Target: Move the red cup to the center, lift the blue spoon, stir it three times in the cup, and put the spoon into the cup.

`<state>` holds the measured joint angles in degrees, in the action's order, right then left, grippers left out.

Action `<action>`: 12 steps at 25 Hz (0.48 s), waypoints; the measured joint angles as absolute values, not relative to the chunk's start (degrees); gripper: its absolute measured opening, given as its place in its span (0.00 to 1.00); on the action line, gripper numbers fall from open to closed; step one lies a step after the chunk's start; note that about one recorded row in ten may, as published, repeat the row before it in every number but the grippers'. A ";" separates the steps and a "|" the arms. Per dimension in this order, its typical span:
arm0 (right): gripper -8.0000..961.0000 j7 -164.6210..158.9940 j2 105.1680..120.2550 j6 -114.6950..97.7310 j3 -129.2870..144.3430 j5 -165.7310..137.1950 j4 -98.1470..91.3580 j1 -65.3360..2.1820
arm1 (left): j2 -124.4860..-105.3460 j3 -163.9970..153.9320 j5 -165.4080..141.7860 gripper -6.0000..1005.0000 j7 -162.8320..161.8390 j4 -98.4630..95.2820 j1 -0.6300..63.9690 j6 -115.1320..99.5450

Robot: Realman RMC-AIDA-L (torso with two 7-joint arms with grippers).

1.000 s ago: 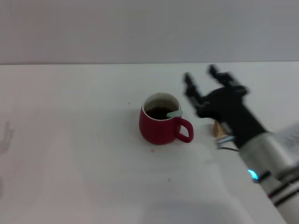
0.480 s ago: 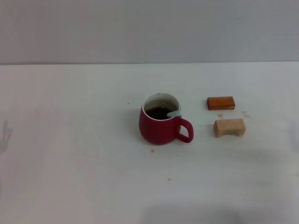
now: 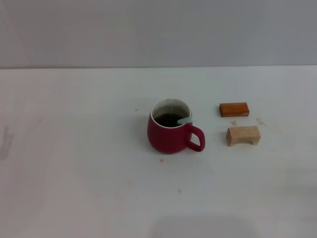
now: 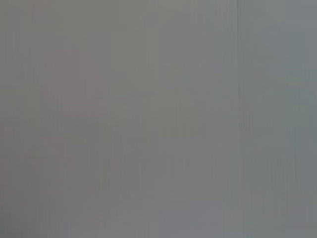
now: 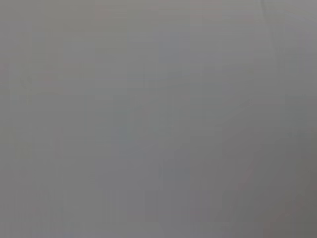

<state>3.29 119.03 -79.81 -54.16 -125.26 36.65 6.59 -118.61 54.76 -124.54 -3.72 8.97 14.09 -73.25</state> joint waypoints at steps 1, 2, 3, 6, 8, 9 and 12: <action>0.83 3.29 119.03 -79.81 -54.16 -125.26 36.65 6.59 | -118.61 54.76 -124.54 0.84 -3.72 8.97 14.09 -73.25; 0.83 2.60 119.11 -80.29 -54.23 -125.24 35.37 6.22 | -118.61 54.76 -124.54 0.84 -3.72 8.97 14.09 -73.25; 0.83 2.60 119.11 -80.29 -54.23 -125.24 35.37 6.22 | -118.62 54.76 -124.54 0.84 -3.72 8.96 13.92 -73.42; 0.83 2.53 119.16 -80.68 -54.37 -125.22 34.75 6.10 | -118.62 54.76 -124.54 0.84 -3.71 8.97 13.86 -73.41; 0.83 2.48 119.18 -81.09 -54.27 -125.20 34.55 6.10 | -118.64 54.76 -124.54 0.84 -3.70 8.96 13.79 -73.33; 0.83 2.48 119.18 -81.09 -54.27 -125.20 34.55 6.10 | -118.64 54.76 -124.54 0.84 -3.70 8.96 13.79 -73.33; 0.83 2.46 119.18 -81.14 -54.20 -125.17 34.30 6.08 | -118.66 54.76 -124.54 0.84 -3.66 8.96 13.70 -73.12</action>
<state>2.46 119.18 -81.14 -54.20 -125.17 34.30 6.08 -118.66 54.76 -124.54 -3.66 8.96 13.70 -73.12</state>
